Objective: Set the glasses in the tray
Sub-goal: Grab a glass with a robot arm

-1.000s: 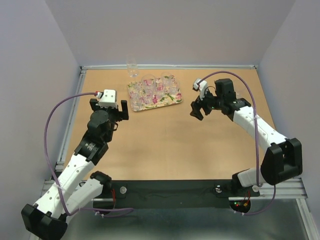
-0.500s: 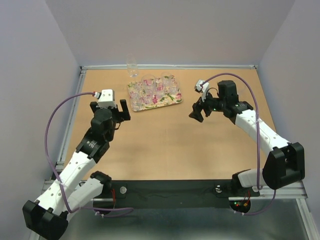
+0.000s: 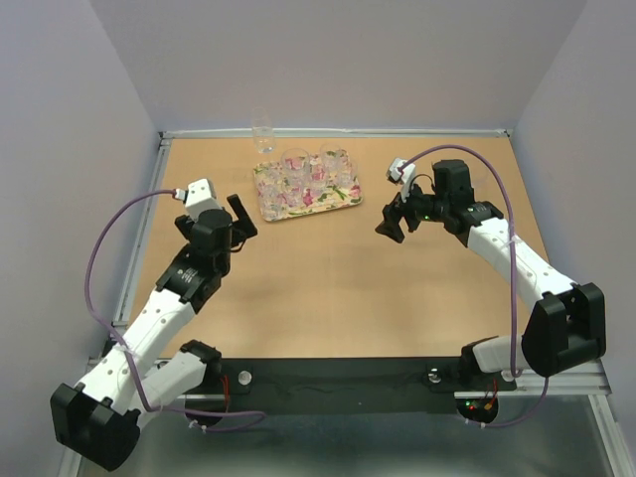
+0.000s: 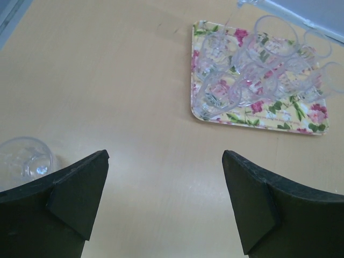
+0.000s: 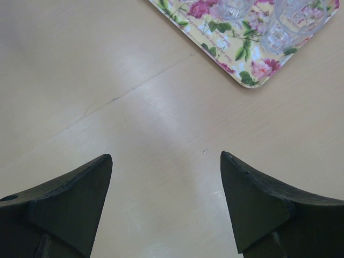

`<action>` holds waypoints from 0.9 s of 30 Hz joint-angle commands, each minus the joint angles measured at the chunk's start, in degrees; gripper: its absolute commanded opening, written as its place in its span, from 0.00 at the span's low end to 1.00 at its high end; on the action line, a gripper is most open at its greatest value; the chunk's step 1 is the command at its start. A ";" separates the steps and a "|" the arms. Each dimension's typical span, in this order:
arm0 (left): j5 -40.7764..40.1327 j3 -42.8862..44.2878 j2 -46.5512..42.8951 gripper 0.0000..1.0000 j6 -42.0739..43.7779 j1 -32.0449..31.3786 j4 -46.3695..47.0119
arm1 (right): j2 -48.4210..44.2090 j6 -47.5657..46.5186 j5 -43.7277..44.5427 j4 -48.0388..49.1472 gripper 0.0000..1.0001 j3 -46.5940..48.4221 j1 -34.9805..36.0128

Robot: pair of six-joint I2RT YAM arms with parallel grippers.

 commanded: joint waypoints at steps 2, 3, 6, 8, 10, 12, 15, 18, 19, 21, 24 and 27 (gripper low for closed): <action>-6.28 2.47 2.50 0.99 -12.34 0.99 -7.30 | -1.18 0.47 -0.07 3.10 0.86 -0.55 -0.08; -6.82 2.65 3.12 0.99 -15.40 1.26 -8.44 | -1.18 0.47 0.10 3.10 0.86 -0.55 -0.08; -9.18 3.61 5.84 0.98 -19.82 3.28 -12.30 | -1.18 0.38 0.28 3.10 0.86 -0.64 -0.08; -9.55 4.23 7.34 0.97 -21.67 4.94 -13.55 | -1.27 0.38 0.19 3.19 0.86 -0.72 -0.16; -8.84 5.55 9.88 0.96 -21.41 8.11 -14.08 | -1.18 0.38 0.28 3.10 0.86 -0.73 -0.08; -8.14 7.38 12.61 0.96 -20.45 10.57 -14.08 | -0.92 0.30 0.28 3.19 0.86 -0.73 -0.08; -7.52 10.37 16.91 0.95 -19.13 12.07 -15.04 | -1.00 0.29 0.46 3.19 0.86 -0.81 -0.08; -8.05 13.36 21.31 0.93 -20.79 13.65 -18.82 | -1.01 0.21 0.81 3.19 0.86 -0.81 -0.16; -8.05 13.98 22.28 0.92 -21.14 14.00 -19.52 | -1.00 0.21 0.89 3.19 0.86 -0.81 -0.16; -7.44 14.77 24.91 0.89 -21.94 15.14 -21.37 | -0.92 0.12 0.90 3.27 0.86 -0.73 -0.16; -6.65 15.66 27.12 0.86 -22.55 16.38 -23.13 | -0.92 0.12 0.98 3.19 0.86 -0.90 -0.16; -6.29 15.57 27.56 0.85 -22.55 17.26 -23.31 | -0.92 0.12 1.07 3.19 0.86 -0.90 -0.16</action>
